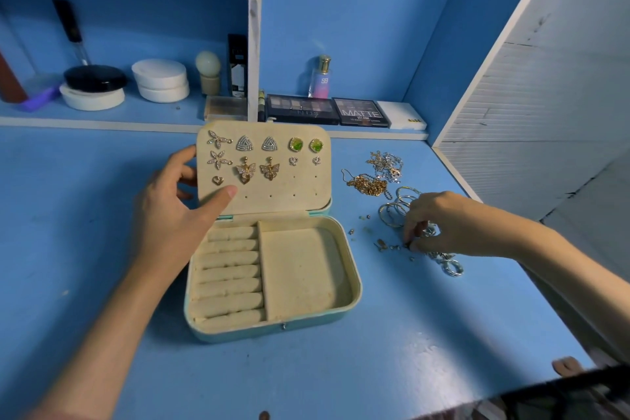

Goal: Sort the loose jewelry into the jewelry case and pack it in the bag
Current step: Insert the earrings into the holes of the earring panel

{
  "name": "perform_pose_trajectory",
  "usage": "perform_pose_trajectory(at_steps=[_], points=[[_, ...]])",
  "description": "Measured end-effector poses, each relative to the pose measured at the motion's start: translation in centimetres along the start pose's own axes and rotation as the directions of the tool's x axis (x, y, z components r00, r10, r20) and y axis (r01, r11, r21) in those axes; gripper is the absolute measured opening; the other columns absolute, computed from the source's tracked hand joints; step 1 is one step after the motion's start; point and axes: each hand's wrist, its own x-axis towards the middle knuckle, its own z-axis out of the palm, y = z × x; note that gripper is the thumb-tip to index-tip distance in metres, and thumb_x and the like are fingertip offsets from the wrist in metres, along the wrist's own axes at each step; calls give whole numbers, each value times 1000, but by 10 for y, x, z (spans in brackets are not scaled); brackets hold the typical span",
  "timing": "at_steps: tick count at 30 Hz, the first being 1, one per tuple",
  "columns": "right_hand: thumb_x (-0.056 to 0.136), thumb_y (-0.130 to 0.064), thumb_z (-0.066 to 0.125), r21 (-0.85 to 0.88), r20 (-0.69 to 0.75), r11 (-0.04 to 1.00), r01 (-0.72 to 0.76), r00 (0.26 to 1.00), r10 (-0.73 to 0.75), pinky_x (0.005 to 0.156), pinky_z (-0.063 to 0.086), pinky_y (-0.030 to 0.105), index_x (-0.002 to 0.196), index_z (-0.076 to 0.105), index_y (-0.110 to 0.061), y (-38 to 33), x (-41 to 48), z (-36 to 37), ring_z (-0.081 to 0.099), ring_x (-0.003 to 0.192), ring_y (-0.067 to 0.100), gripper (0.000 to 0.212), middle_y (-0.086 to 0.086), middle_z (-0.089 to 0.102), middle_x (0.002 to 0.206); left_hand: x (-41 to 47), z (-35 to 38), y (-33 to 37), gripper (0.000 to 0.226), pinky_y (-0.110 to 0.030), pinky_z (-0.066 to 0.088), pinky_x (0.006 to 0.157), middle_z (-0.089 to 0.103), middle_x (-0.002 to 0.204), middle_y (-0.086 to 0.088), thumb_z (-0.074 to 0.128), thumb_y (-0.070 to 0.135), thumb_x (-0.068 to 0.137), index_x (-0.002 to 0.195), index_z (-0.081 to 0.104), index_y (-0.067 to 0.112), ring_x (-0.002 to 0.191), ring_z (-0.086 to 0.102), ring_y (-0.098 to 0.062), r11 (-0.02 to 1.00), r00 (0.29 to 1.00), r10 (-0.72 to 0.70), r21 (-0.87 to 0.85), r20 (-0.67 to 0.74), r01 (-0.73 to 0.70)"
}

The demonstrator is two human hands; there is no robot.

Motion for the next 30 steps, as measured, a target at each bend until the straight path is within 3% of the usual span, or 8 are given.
perform_pose_trajectory(at_steps=[4,9,13,18,30], points=[[83,-20,68,-10,-89,1000,3,996,-3,79,46,26,89,69,-27,0,0,2,53,82,1,9,-12,58,87,-1,0,2,59,-39,47,76,63,101,-1,80,29,73,126,55,24,90,58,-24,1000,1000,-13,1,3,13],[84,-23,67,2,-166,1000,8,986,-8,78,47,28,91,70,-30,0,-1,-1,55,79,3,10,-7,58,85,-2,-1,5,64,-42,49,78,63,103,-1,67,42,67,127,54,26,92,58,-23,1000,1000,-28,-11,0,28],[81,-29,69,-9,-83,999,36,996,-37,78,48,28,84,70,-29,0,-2,-5,56,82,3,3,-13,59,84,-2,-1,6,63,-46,50,81,63,102,-1,68,43,66,126,54,28,92,58,-25,999,999,-40,-4,-3,40],[75,-45,71,-46,74,999,18,997,-15,82,46,29,78,67,-37,-3,-3,-3,51,90,2,10,-14,55,88,-1,-1,6,62,-49,50,82,63,101,-1,68,43,66,125,54,29,91,58,-25,999,999,-43,-3,-8,43],[81,-32,66,-78,59,996,40,998,-35,82,45,27,83,67,-31,-5,-3,0,52,89,5,2,-14,53,88,-1,-1,5,63,-44,50,80,63,101,-1,68,42,66,126,55,28,91,58,-24,999,999,-43,-16,-7,42]])
